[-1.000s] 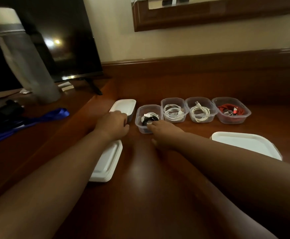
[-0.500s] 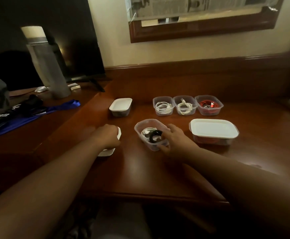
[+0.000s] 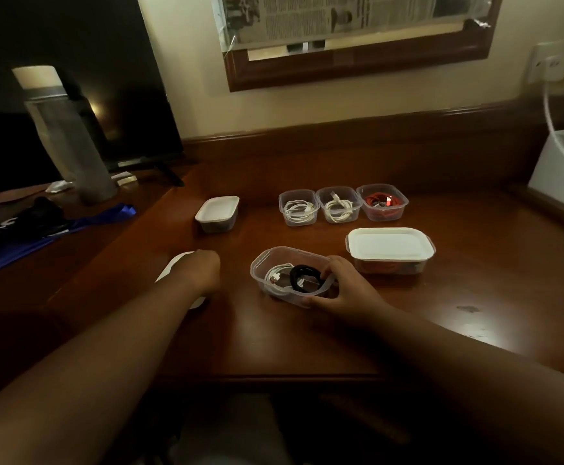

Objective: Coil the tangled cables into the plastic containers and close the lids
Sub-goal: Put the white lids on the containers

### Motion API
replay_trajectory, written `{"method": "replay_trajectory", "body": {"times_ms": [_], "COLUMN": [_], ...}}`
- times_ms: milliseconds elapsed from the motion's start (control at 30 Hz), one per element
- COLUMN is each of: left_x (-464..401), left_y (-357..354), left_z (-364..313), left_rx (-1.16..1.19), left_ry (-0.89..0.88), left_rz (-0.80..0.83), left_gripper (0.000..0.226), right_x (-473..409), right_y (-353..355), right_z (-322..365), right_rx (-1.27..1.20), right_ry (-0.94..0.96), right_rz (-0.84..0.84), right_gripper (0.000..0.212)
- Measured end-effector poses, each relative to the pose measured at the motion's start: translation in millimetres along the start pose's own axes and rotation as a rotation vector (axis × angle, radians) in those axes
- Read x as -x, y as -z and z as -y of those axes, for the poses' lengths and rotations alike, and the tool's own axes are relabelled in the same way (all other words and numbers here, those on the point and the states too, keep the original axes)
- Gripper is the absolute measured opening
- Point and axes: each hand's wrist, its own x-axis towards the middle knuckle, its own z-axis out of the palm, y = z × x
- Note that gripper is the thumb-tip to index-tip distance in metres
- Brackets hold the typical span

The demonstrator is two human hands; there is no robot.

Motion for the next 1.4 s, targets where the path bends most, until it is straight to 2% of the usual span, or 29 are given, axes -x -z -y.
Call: {"method": "replay_trajectory", "body": {"times_ms": [167, 267, 400, 500, 567, 667, 767, 867, 1000, 1067, 1200, 1400], "left_x": [5, 15, 36, 52, 54, 51, 46, 42, 40, 39, 32, 19], "left_y": [1, 13, 30, 34, 28, 17, 9, 4, 5, 7, 10, 5], "left_z": [-4, -9, -33, -56, -66, -77, -81, -78, -74, -75, -83, -88], "left_rx": [-0.001, 0.092, 0.336, 0.365, 0.331, 0.277, 0.328, 0.430, 0.597, 0.651, 0.655, 0.384], "left_ry": [0.022, -0.006, -0.150, -0.389, -0.530, -0.645, -0.710, -0.727, -0.694, -0.664, -0.576, -0.492], "left_rz": [-0.041, -0.132, -0.317, -0.395, -0.436, -0.449, -0.433, -0.379, -0.252, -0.202, -0.209, -0.083], "left_gripper": [0.047, 0.058, 0.035, 0.022, 0.021, 0.025, 0.022, 0.021, 0.008, 0.009, 0.021, 0.076], "right_x": [1, 2, 3, 3, 6, 11, 12, 12, 9, 7, 6, 3], "right_y": [-2, -1, 0, 2, 3, 4, 3, 5, 0, -1, 5, 3], "right_z": [-2, -3, -2, 0, 2, 5, 5, 5, 4, 2, 4, 5], "right_rx": [-0.054, -0.111, -0.115, -0.102, -0.119, -0.203, -0.187, -0.152, -0.095, -0.090, -0.133, -0.204], "right_ry": [-0.018, -0.047, -0.079, -0.101, -0.097, -0.050, -0.054, -0.030, -0.060, -0.092, -0.100, -0.164], "right_rz": [-0.019, -0.007, 0.008, 0.046, 0.059, 0.033, 0.005, -0.007, -0.025, -0.004, 0.053, 0.020], "right_gripper": [0.047, 0.060, 0.102, 0.115, 0.111, 0.091, 0.096, 0.077, 0.086, 0.083, 0.073, 0.044]}}
